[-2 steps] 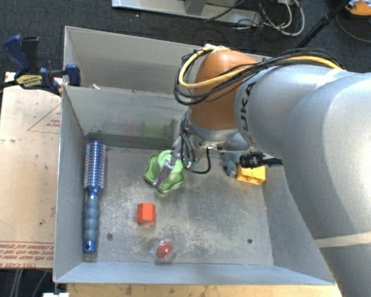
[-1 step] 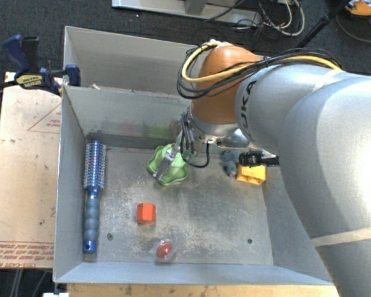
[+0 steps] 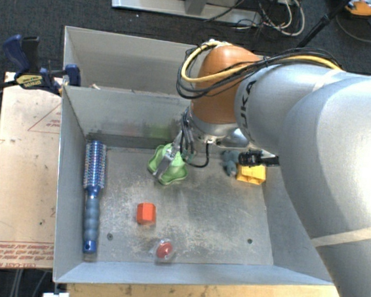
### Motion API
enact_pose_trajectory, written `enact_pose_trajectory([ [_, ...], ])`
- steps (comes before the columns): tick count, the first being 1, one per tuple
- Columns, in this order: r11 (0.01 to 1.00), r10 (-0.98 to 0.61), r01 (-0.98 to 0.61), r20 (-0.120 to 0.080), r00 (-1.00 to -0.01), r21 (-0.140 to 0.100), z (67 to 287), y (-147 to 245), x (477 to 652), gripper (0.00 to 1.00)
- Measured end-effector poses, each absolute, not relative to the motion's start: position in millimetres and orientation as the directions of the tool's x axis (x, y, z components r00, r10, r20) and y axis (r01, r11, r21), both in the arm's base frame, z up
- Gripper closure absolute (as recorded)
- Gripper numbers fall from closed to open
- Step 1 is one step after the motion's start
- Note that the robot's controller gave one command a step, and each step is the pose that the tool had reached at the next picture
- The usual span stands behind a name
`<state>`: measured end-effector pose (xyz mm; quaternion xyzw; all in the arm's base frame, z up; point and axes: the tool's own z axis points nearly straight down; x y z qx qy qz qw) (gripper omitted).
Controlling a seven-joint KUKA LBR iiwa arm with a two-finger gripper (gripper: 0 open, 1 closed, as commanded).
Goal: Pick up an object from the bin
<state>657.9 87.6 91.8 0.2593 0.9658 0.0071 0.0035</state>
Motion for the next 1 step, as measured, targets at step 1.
enact_pose_trajectory([
  [1, 0.884, 0.467, 0.466, -0.009, -0.884, 0.007, 222.9, 89.3, 644.6, 1.0],
])
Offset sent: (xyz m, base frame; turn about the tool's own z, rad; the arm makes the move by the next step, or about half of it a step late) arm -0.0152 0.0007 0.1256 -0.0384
